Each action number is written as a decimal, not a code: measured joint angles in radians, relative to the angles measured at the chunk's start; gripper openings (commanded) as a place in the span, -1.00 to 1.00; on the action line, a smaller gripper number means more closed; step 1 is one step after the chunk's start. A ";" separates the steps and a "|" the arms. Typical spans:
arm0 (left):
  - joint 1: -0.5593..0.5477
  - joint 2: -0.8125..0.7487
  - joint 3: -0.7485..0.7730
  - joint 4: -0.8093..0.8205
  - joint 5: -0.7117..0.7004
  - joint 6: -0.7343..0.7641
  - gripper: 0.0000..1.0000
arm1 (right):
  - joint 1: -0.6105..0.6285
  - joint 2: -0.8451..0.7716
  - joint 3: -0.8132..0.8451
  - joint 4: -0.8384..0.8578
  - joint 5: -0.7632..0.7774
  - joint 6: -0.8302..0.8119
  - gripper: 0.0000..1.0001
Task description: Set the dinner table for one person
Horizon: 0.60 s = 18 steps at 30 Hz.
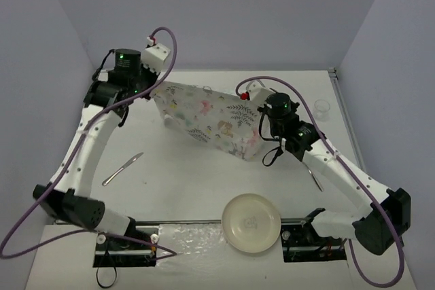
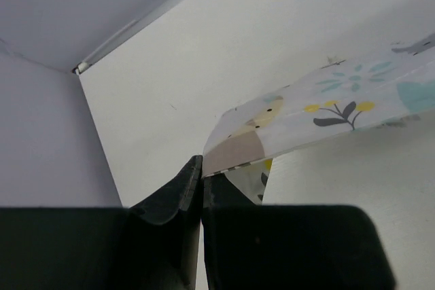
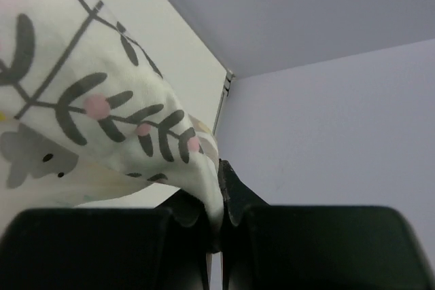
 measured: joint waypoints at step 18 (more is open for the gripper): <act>0.051 -0.449 0.084 -0.414 0.407 0.123 -1.00 | -0.236 -0.355 0.178 -0.424 -0.501 0.145 -1.00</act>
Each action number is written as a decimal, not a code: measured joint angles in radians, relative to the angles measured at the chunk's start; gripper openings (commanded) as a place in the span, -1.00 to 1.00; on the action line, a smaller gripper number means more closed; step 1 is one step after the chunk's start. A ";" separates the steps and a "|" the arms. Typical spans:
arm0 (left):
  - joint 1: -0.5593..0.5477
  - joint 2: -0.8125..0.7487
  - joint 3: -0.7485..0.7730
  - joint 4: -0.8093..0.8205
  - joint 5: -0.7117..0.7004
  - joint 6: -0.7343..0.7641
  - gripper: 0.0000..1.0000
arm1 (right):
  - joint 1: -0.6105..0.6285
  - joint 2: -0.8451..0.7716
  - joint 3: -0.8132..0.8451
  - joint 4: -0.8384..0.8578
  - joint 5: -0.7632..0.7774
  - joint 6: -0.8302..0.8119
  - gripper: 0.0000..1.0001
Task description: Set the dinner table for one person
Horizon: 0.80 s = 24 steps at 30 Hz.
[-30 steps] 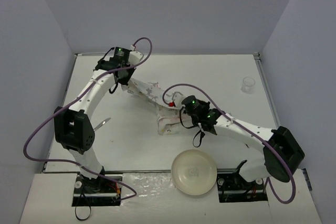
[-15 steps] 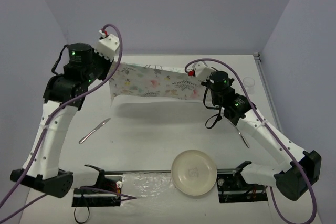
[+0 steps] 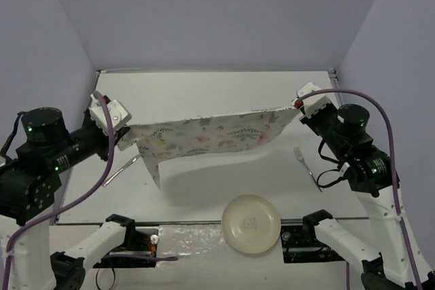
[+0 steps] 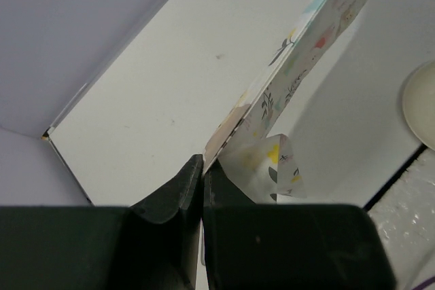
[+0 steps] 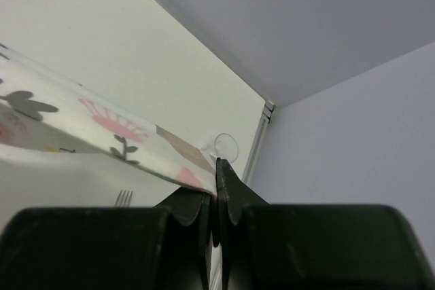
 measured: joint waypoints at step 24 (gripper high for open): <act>0.019 0.459 0.022 -0.015 0.096 0.106 -1.00 | -0.030 0.259 -0.027 -0.092 -0.050 -0.005 -1.00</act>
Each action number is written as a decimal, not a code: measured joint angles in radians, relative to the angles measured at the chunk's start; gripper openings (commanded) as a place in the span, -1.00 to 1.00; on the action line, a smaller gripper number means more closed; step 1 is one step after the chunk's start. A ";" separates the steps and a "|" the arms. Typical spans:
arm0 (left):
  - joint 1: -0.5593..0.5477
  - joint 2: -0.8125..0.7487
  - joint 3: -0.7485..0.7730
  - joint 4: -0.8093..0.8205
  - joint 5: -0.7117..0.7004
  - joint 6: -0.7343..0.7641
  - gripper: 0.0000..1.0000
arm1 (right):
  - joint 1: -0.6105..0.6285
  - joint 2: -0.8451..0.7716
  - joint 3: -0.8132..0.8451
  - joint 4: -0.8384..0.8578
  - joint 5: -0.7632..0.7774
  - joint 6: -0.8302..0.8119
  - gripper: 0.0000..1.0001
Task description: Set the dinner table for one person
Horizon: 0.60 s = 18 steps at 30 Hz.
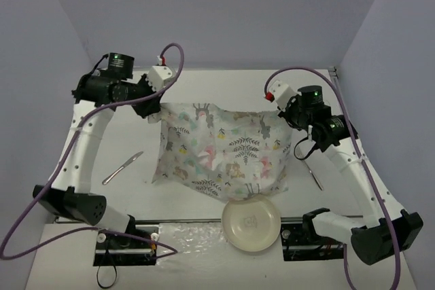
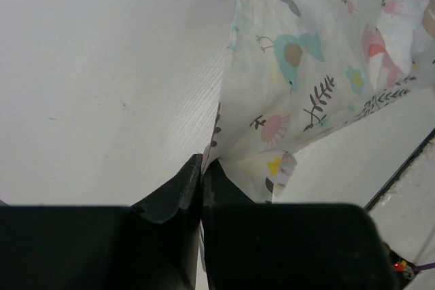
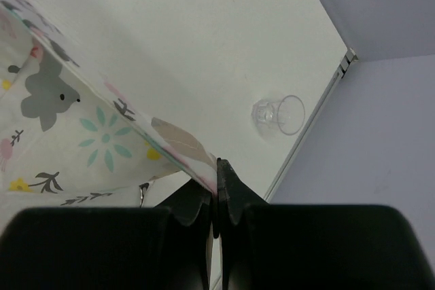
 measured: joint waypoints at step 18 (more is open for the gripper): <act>0.029 0.749 0.253 0.378 -0.274 -0.005 0.94 | -0.048 0.833 0.283 0.454 0.215 0.001 1.00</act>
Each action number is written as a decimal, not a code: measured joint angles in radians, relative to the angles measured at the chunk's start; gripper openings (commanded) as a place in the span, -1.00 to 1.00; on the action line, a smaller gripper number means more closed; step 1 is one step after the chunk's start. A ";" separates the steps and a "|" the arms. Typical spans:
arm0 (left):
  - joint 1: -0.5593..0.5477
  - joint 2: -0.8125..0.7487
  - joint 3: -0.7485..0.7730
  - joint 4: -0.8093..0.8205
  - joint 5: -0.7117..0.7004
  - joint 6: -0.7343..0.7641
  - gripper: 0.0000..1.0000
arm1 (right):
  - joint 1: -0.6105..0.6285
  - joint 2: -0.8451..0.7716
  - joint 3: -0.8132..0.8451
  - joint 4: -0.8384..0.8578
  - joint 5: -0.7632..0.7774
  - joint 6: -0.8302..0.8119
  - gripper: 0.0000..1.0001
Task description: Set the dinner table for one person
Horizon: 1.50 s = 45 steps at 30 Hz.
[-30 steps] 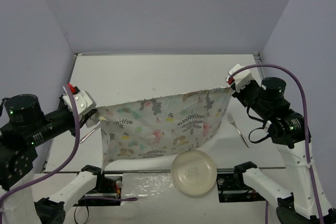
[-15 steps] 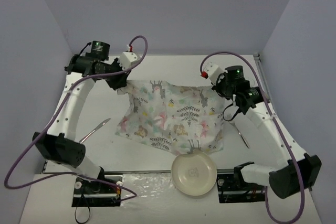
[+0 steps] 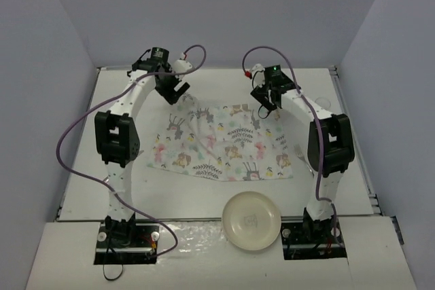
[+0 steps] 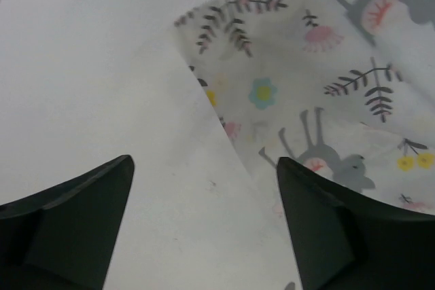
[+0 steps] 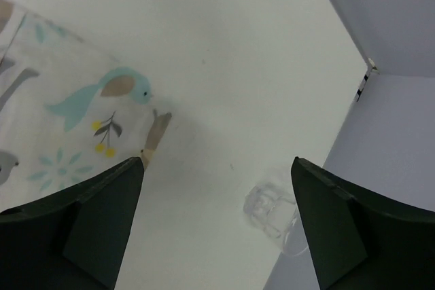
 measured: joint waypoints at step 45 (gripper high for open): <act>-0.032 0.244 0.010 0.060 0.359 -0.251 -1.00 | 0.003 0.087 -0.088 -0.122 -0.250 0.200 -1.00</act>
